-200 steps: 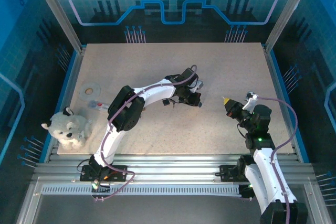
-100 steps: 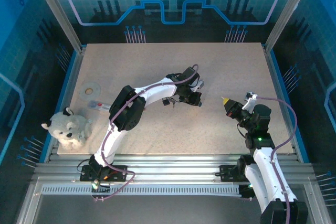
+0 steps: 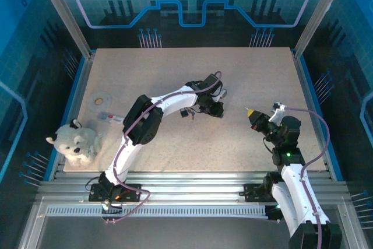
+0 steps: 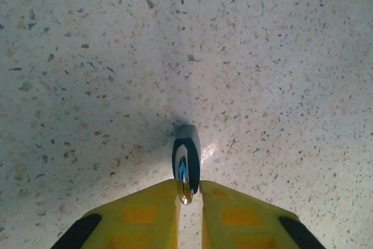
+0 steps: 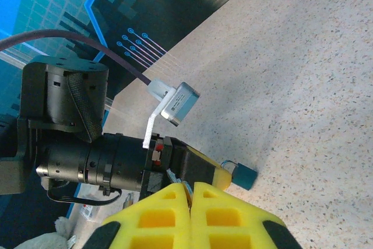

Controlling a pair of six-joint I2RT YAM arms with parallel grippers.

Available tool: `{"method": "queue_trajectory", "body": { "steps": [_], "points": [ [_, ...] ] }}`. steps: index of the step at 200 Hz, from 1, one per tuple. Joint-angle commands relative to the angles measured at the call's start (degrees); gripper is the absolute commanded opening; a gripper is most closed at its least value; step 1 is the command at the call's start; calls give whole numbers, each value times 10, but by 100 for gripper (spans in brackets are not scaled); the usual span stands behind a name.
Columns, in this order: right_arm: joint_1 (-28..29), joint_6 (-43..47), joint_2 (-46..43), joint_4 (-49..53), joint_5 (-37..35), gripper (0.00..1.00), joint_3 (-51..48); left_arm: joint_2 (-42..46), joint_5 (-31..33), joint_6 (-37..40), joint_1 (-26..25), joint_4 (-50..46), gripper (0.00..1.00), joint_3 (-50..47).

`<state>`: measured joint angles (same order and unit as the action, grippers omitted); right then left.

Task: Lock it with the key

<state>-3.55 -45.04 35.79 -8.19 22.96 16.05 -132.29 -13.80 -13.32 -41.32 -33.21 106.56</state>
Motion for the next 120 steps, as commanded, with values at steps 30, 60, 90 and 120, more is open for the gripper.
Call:
{"method": "queue_trajectory", "body": {
  "steps": [30,60,90,120],
  "points": [
    [-3,-6,1,-12,5,0,-5,-17,15,15,-2,-26,19,29],
    [-3,-5,1,-11,5,0,-5,-24,18,18,-1,-33,20,43],
    [-2,-4,1,-12,5,0,-5,-32,18,18,0,-39,20,58],
    [-2,-4,2,-11,6,0,-4,-38,22,20,3,-45,22,69]
  ]
}}
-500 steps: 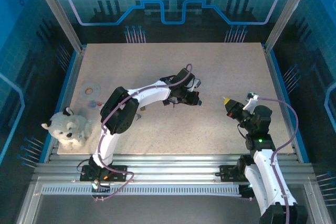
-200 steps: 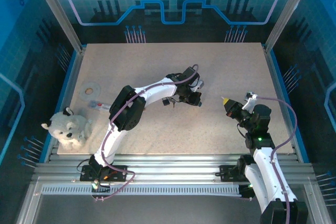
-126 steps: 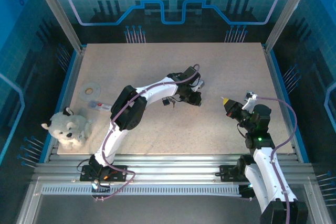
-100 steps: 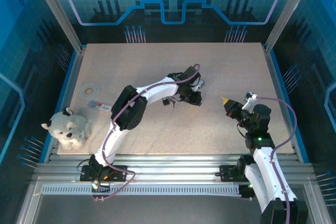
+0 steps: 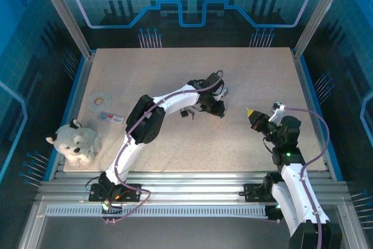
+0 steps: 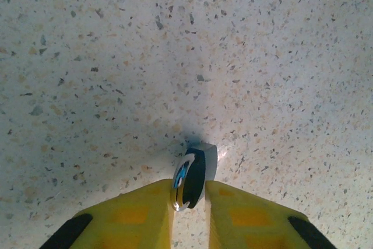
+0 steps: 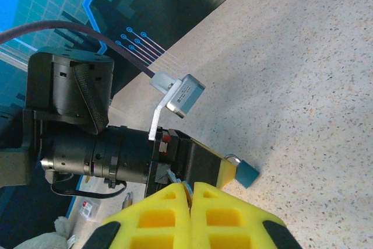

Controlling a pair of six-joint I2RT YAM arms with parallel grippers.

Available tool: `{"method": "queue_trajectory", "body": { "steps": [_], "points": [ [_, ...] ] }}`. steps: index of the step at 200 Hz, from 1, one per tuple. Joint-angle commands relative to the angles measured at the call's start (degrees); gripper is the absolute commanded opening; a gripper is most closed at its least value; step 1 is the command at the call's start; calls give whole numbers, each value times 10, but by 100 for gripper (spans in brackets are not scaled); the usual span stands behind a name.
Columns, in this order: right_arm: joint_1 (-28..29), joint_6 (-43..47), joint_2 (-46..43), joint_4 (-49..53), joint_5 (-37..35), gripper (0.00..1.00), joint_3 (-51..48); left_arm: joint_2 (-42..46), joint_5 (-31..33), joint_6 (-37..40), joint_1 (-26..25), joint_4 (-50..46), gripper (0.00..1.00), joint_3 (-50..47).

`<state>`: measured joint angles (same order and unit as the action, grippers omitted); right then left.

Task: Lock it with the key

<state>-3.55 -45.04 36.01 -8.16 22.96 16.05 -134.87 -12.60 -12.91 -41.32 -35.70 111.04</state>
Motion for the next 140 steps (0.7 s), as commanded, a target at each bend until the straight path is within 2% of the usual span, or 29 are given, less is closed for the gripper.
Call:
{"method": "queue_trajectory", "body": {
  "steps": [1,66,117,140],
  "points": [
    [-2,-4,-1,-12,6,0,-4,-13,10,16,3,-21,22,25],
    [-1,-4,0,-11,6,0,-4,-15,20,23,7,-32,28,47],
    [1,-4,2,-12,6,0,-3,-6,37,37,14,-49,29,64],
    [3,-2,4,-11,5,0,-1,23,46,42,15,-41,35,50]
  ]
}}
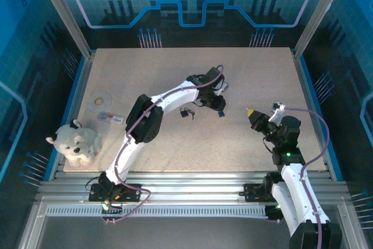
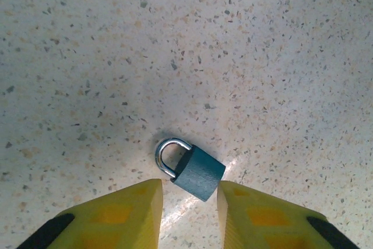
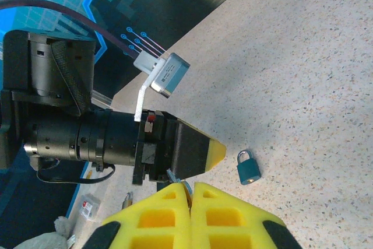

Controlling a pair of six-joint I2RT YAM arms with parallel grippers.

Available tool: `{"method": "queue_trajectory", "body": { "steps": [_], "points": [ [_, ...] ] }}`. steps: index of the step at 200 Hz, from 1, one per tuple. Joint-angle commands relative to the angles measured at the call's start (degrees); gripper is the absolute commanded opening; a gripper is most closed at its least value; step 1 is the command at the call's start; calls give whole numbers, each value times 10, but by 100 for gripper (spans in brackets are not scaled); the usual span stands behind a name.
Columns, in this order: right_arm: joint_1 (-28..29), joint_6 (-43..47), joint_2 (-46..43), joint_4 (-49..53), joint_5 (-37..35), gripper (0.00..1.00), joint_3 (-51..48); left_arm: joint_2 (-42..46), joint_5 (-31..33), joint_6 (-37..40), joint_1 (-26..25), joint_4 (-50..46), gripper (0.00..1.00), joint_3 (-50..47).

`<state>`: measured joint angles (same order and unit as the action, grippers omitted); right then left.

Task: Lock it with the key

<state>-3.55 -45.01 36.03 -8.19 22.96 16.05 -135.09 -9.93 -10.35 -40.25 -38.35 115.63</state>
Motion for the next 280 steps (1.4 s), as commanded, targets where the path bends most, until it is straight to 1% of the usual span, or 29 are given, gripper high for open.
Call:
{"method": "queue_trajectory", "body": {
  "steps": [1,24,47,65,89,97,99,102,109,118,143,174,200,248,280],
  "points": [
    [3,-3,4,-11,5,0,-1,27,20,16,4,-14,36,4],
    [3,-2,6,-11,5,0,-1,75,27,16,4,16,47,-32],
    [4,0,8,-12,3,0,-1,141,30,13,3,74,50,-99],
    [5,1,12,-13,1,0,-2,204,39,7,2,128,63,-161],
    [8,2,21,-17,2,0,-3,284,57,-8,-2,199,72,-238],
    [9,1,23,-21,3,0,-3,308,68,-13,-5,215,77,-262],
    [8,1,23,-22,3,0,-4,313,70,-14,-5,220,82,-267],
    [8,1,24,-23,3,0,-4,320,71,-16,-7,225,87,-273],
    [9,2,26,-24,2,0,-4,337,75,-17,-11,233,94,-286],
    [10,3,27,-23,0,0,-4,357,92,-20,-16,238,99,-301],
    [13,6,32,-23,-3,0,-3,420,122,-35,-31,264,99,-350],
    [17,10,39,-24,-10,0,-3,507,153,-79,-36,302,99,-424],
    [22,15,47,-25,-15,0,-2,575,212,-107,-37,328,99,-496],
    [39,35,62,-17,-43,0,2,687,329,-113,-38,381,99,-648],
    [52,47,83,-18,-59,0,7,739,369,-132,-37,416,99,-729]
  ]
}}
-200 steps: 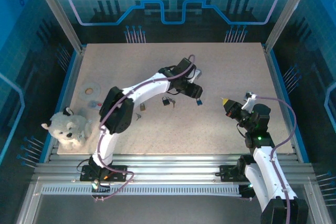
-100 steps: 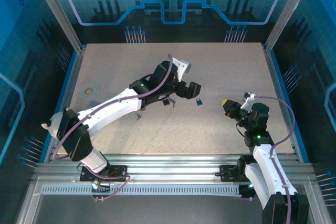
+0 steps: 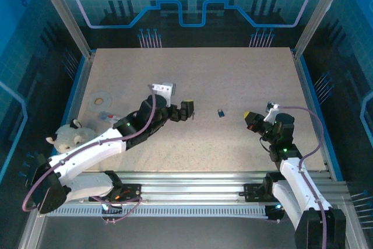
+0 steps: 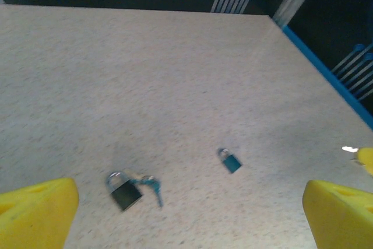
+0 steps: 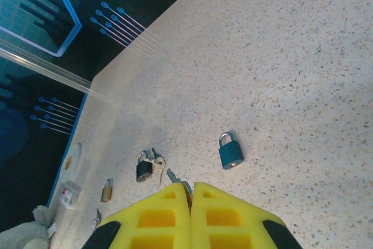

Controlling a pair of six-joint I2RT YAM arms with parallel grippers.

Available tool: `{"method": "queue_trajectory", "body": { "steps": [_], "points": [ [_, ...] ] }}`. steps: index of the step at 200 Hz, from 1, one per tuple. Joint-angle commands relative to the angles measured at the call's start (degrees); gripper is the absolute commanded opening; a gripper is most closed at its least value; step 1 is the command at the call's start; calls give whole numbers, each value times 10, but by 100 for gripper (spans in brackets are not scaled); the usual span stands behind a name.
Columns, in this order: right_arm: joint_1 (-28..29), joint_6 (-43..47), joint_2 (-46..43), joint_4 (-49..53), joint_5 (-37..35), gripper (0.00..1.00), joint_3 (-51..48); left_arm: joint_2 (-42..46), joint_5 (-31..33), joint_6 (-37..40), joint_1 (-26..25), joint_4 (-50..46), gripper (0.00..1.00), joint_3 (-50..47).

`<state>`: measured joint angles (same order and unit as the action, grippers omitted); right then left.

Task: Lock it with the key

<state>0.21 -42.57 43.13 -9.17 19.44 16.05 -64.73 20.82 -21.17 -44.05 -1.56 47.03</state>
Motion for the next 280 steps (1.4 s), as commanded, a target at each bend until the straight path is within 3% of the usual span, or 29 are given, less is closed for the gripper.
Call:
{"method": "queue_trajectory", "body": {
  "steps": [1,88,280],
  "points": [
    [15,22,12,-9,-24,0,8,37,63,-23,1,48,99,-45],
    [53,54,88,-8,-73,0,31,76,86,-35,0,94,99,-141],
    [105,77,227,44,-171,0,119,91,100,2,3,180,99,-214]
  ]
}}
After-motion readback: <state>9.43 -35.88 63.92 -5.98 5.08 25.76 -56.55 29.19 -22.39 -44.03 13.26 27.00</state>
